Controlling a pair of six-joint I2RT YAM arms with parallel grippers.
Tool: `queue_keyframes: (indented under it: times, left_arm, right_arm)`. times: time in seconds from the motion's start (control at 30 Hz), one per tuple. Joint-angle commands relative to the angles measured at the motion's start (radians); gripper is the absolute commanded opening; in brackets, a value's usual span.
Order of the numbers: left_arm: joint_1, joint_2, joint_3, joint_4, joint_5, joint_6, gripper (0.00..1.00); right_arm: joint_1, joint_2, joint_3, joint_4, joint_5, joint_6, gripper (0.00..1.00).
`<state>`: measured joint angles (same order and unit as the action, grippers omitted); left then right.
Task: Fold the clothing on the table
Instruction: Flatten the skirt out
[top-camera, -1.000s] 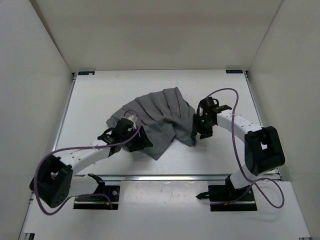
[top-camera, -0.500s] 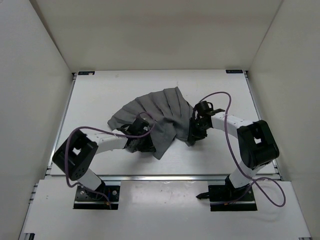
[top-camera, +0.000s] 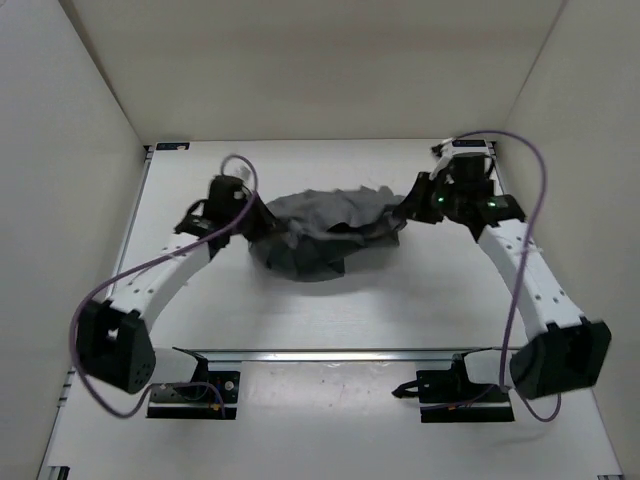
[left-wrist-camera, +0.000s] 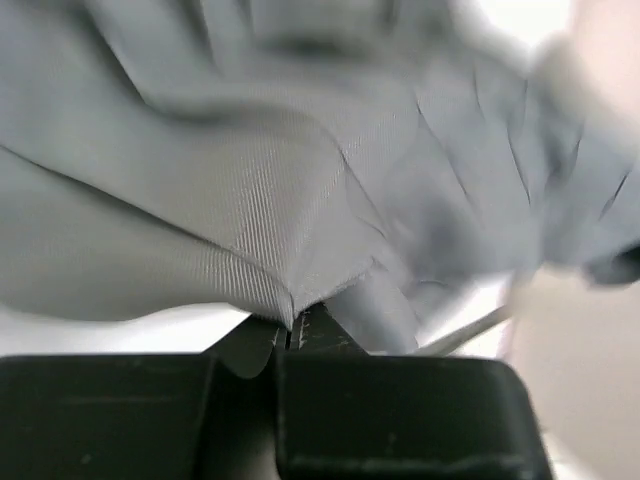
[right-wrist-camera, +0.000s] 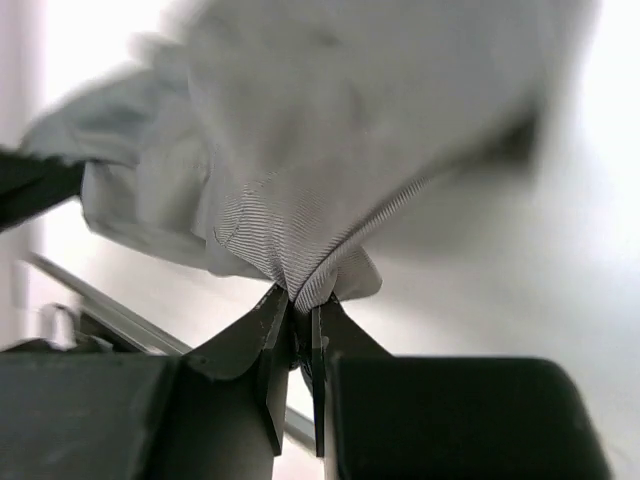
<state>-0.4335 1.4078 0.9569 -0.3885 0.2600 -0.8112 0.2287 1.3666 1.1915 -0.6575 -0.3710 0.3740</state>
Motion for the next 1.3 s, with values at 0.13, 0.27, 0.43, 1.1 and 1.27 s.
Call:
queue_keyframes:
  times: [0.13,0.27,0.43,1.1,1.27]
  left_arm:
    - [0.203,-0.326,0.183,-0.104,0.085,-0.015,0.00]
    - [0.233,-0.441,0.167,-0.121,0.093,-0.029,0.00]
    - [0.245,-0.336,0.167,-0.061,0.180,-0.037,0.00]
    - [0.354,0.085,0.337,0.522,0.484,-0.439,0.00]
    - [0.320,-0.029,-0.096,0.500,0.432,-0.353,0.15]
  right_arm:
    - [-0.149,-0.311,0.109,0.070,-0.293,0.062,0.00]
    - [-0.261,-0.389,0.170,0.013,-0.362,0.094,0.00]
    - [-0.189,-0.298,0.178,0.033,-0.381,0.115,0.01]
    - [-0.144,0.169,0.533,0.041,-0.322,0.118,0.00]
    - [-0.140,0.040,0.124,0.154,-0.286,0.140,0.00]
